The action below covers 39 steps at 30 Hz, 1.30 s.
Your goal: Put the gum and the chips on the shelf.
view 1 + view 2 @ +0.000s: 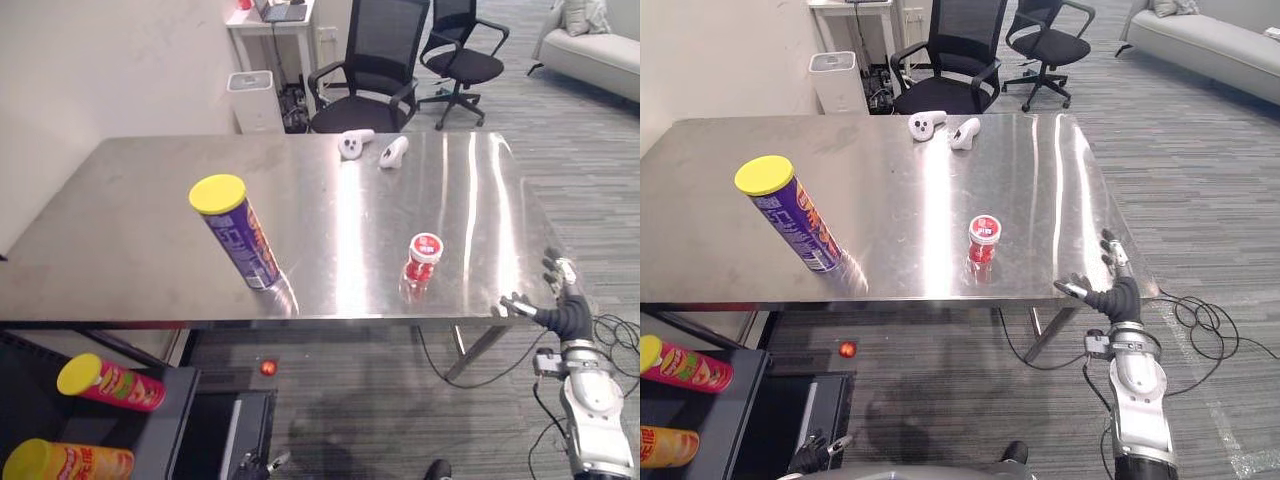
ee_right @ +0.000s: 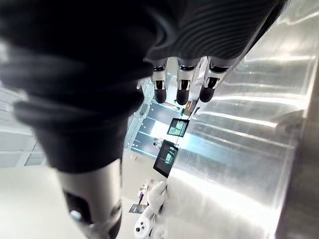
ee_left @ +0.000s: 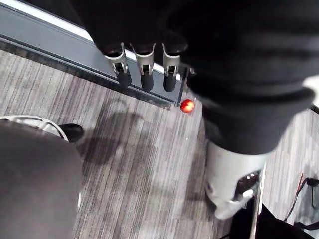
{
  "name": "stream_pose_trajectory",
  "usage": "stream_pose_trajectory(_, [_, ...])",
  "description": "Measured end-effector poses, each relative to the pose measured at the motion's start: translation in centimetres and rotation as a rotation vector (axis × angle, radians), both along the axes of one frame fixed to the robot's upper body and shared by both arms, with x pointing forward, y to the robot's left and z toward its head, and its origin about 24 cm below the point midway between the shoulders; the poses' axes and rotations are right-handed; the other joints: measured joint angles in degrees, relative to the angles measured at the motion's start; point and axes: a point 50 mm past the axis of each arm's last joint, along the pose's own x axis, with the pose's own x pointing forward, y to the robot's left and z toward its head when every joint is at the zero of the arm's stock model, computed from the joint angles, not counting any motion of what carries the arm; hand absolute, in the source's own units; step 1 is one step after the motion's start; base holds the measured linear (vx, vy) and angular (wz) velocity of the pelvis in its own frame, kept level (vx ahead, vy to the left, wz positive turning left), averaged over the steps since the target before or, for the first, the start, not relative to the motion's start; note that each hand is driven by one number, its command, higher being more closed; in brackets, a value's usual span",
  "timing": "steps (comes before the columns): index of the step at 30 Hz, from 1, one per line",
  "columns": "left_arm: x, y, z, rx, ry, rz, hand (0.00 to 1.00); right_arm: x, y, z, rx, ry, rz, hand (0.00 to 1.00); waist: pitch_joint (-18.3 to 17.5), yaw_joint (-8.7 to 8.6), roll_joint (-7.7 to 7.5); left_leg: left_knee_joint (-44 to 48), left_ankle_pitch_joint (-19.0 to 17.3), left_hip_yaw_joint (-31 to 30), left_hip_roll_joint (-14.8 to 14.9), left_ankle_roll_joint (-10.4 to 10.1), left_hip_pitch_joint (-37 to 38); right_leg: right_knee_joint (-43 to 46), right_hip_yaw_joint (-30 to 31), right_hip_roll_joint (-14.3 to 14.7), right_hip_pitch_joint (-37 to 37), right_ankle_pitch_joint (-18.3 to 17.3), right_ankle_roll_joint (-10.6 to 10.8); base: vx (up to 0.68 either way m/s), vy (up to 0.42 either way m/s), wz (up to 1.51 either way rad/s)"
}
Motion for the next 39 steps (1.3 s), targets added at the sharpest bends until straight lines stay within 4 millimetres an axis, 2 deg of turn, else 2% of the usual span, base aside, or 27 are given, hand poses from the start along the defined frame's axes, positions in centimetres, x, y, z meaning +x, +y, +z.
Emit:
stream_pose_trajectory(3, [0.0, 0.1, 0.0, 0.003, 0.002, -0.002, 0.00, 0.7, 1.0, 0.3, 0.001, -0.013, 0.042, 0.00, 0.4, 0.13, -0.12, 0.1, 0.0, -1.0, -0.1, 0.0, -0.7, 0.0, -0.9, -0.2, 0.0, 0.0, 0.0, -0.02, 0.008, 0.14])
stream_pose_trajectory(7, [-0.2, 0.1, 0.0, 0.005, 0.011, -0.011, 0.00, 1.5, 2.1, 0.4, 0.005, -0.016, 0.088, 0.00, 0.4, 1.35, -0.16, 0.4, 0.0, -1.7, -0.1, 0.0, -1.0, 0.0, -1.2, -0.3, 0.1, 0.0, 0.0, -0.01, 0.007, 0.10])
stream_pose_trajectory(12, [-0.2, 0.3, 0.0, 0.010, 0.012, -0.011, 0.00, 2.2, 2.9, 0.8, 0.006, -0.033, 0.120, 0.00, 0.8, 1.83, -0.52, 1.1, 0.0, -2.9, -0.1, 0.1, -1.7, 0.1, -1.7, -0.6, 0.4, 0.0, 0.0, -0.01, 0.004, 0.12])
stream_pose_trajectory(15, [-0.2, 0.3, 0.0, 0.011, 0.010, -0.010, 0.00, 2.5, 3.0, 1.1, 0.006, -0.048, 0.124, 0.00, 1.3, 2.46, -0.60, 1.2, 0.0, -3.1, -0.1, 0.1, -1.8, 0.1, -1.9, -0.6, 0.5, 0.0, 0.0, -0.01, -0.002, 0.02])
stream_pose_trajectory(26, [-0.2, 0.5, 0.0, 0.022, 0.014, -0.025, 0.00, 3.9, 3.0, 1.1, 0.022, -0.047, 0.104, 0.00, 2.5, 2.70, -0.94, 1.4, 0.1, -4.1, -0.1, 0.1, -1.9, 0.0, -2.5, -0.7, 1.0, 0.0, 0.0, -0.01, -0.003, 0.03])
stream_pose_trajectory(39, [-0.1, 0.6, 0.1, 0.032, 0.015, -0.036, 0.00, 4.3, 3.2, 1.6, 0.025, -0.066, 0.108, 0.00, 3.9, 3.20, -1.09, 1.4, 0.2, -4.3, -0.2, 0.3, -2.4, -0.1, -3.0, -0.7, 0.9, 0.0, 0.0, 0.00, -0.002, 0.01])
